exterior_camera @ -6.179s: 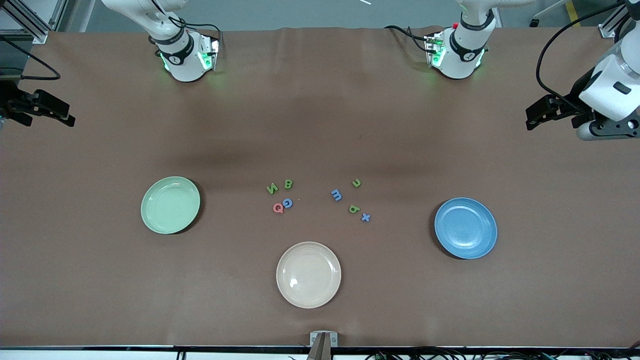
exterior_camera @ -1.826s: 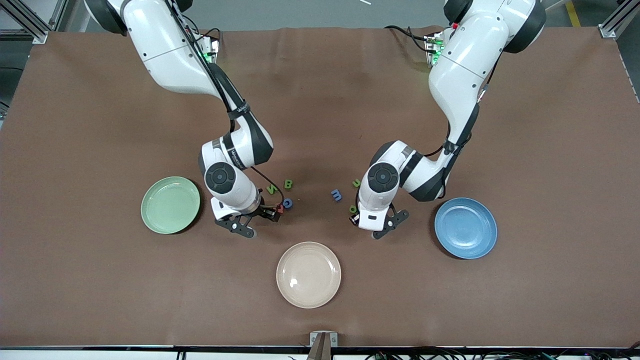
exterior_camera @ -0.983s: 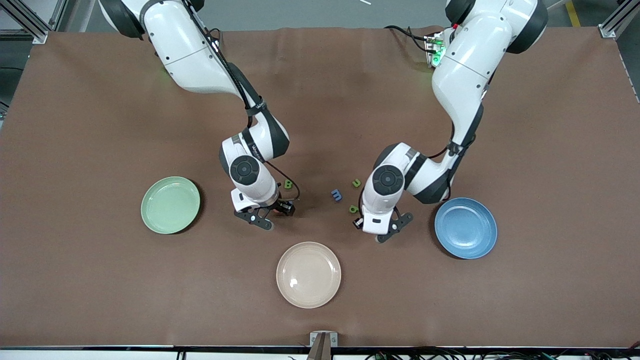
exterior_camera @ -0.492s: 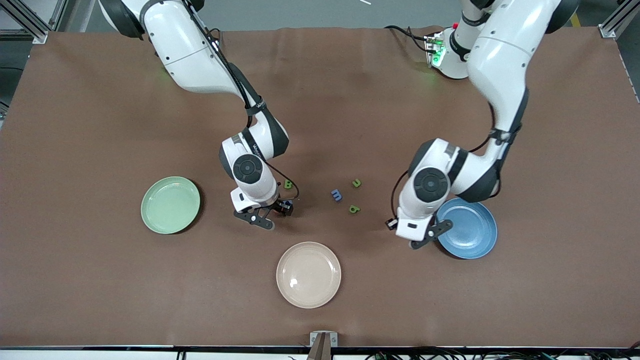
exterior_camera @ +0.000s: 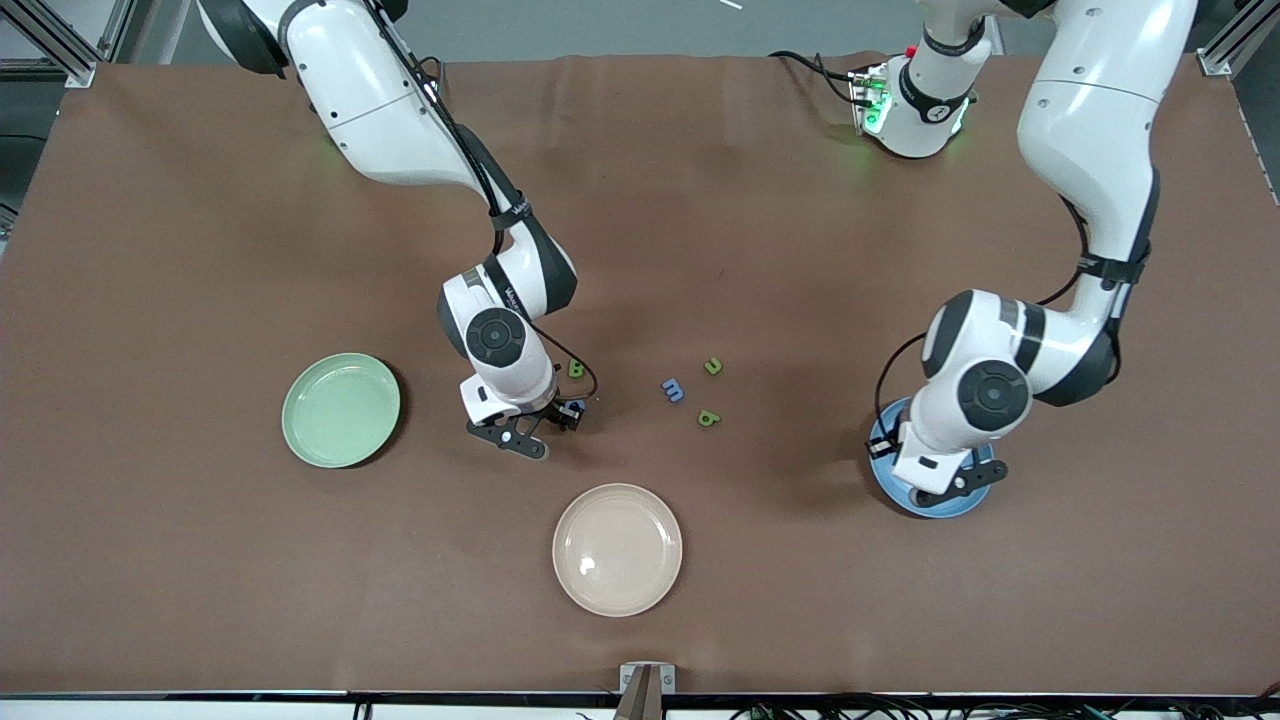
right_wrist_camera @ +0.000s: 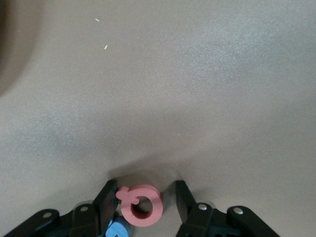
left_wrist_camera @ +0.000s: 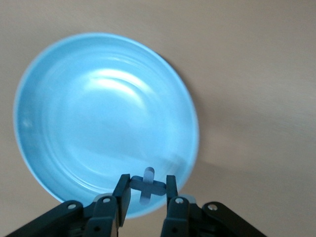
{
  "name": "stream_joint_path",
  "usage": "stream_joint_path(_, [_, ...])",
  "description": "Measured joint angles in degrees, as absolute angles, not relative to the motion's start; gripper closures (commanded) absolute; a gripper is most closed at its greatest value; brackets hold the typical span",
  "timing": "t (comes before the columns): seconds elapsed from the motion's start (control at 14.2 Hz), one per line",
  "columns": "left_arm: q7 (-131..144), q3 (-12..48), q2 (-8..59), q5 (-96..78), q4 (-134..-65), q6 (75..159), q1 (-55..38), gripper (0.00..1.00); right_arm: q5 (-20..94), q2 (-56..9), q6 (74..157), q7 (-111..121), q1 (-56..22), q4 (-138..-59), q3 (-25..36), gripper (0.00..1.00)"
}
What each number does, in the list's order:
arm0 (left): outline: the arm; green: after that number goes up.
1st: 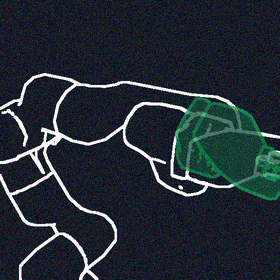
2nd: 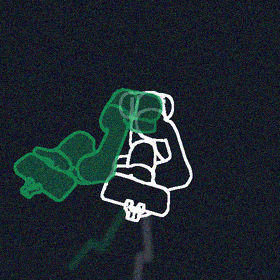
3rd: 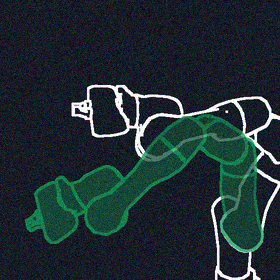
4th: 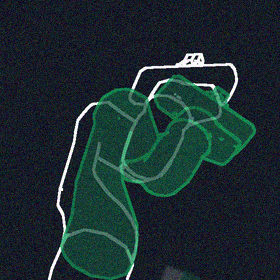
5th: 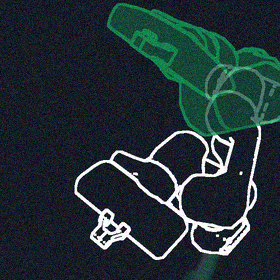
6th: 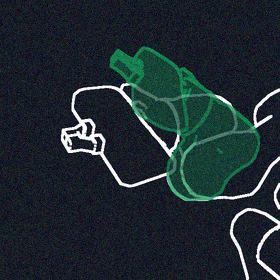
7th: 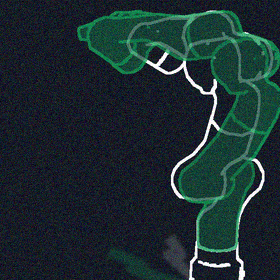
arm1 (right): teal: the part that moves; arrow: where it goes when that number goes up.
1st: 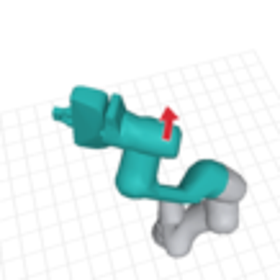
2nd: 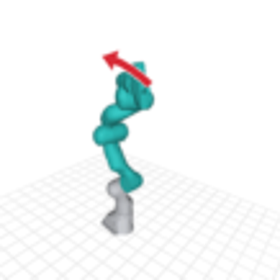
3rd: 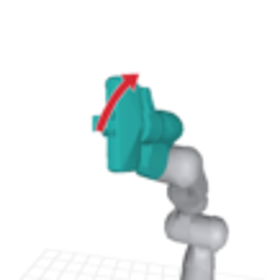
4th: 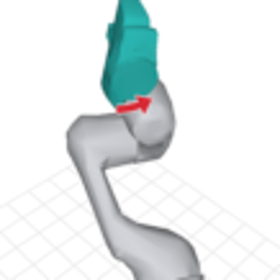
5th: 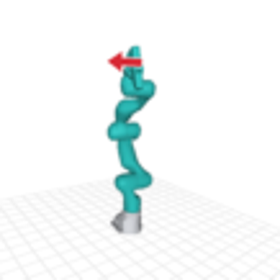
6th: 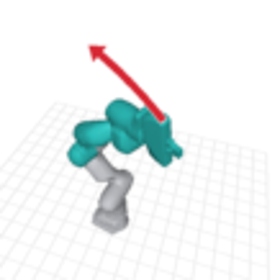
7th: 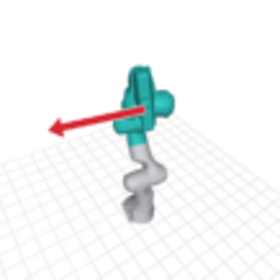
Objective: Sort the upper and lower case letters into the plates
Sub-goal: 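Carry the blue x into the blue plate and open the left gripper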
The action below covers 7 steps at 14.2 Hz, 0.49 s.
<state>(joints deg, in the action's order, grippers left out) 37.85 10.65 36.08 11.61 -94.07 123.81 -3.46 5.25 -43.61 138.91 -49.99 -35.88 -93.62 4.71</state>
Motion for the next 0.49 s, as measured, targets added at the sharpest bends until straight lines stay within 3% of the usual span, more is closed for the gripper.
stream_joint_path(0.21, [32.11, 10.69, 36.06, 11.61, -95.05, 123.81, 0.14, 0.93, 5.21, -43.58, 138.90, -49.99, -35.92, -93.64, 4.72, 0.80])
stream_joint_path(0.28, [30.99, 10.68, 36.06, 11.61, -95.50, 123.86, 0.97, 0.81, 5.21, -43.53, 138.89, -49.99, -35.94, -93.64, 4.71, 0.95])
stream_joint_path(0.42, [30.31, 10.68, 36.06, 11.62, -96.48, 124.14, 2.01, 0.55, 5.20, -43.21, 138.52, -50.00, -35.96, -93.69, 4.72, 1.00])
stream_joint_path(0.49, [30.10, 10.68, 36.06, 11.63, -96.91, 124.41, 2.55, 0.23, 5.21, -43.21, 138.52, -50.00, -35.96, -93.71, 4.73, 1.00])
